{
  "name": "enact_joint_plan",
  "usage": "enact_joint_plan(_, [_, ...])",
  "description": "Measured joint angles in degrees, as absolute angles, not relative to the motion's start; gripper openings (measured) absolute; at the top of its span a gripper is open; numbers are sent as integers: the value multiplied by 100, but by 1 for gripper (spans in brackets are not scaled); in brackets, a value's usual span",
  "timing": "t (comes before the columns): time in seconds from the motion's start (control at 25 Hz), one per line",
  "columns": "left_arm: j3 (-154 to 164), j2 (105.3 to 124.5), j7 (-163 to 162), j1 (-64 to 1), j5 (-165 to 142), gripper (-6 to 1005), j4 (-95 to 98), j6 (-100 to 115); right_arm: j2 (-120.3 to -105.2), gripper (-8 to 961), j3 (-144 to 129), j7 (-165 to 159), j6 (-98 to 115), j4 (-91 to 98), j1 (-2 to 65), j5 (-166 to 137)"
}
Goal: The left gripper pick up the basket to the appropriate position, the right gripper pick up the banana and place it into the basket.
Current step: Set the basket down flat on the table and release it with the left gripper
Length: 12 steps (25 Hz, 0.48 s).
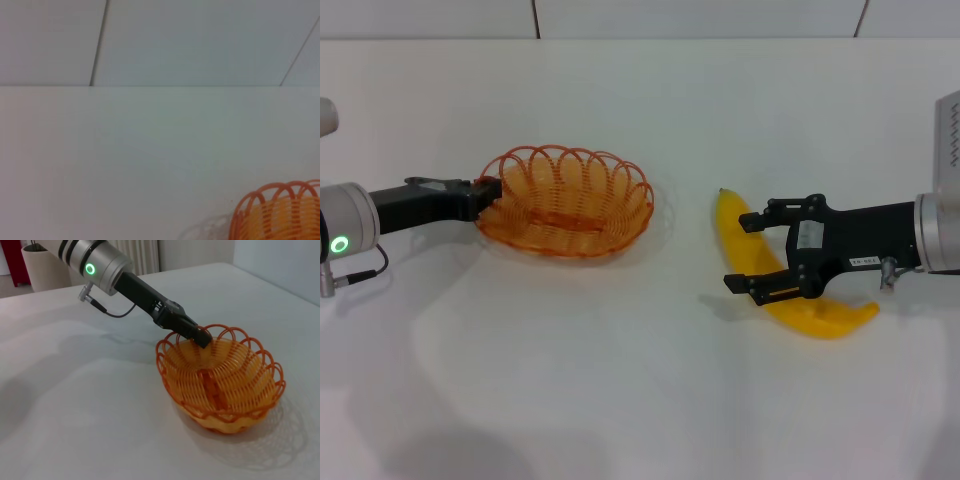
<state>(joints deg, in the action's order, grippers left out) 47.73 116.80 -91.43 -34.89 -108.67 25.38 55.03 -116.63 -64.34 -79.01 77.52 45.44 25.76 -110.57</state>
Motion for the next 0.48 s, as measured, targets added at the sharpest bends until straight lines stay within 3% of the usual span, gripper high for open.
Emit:
enact_joint_plan(0.32, [4769, 11680, -8958, -3489, -10871, 96, 2529, 5522, -11663, 857, -6434, -7901, 7748, 4531, 2583, -11056])
enact_joint_plan(0.48, [4772, 11680, -8718, -3501, -10872, 211, 2542, 5648, -11663, 857, -6434, -7901, 7745, 4477, 2590, -11056])
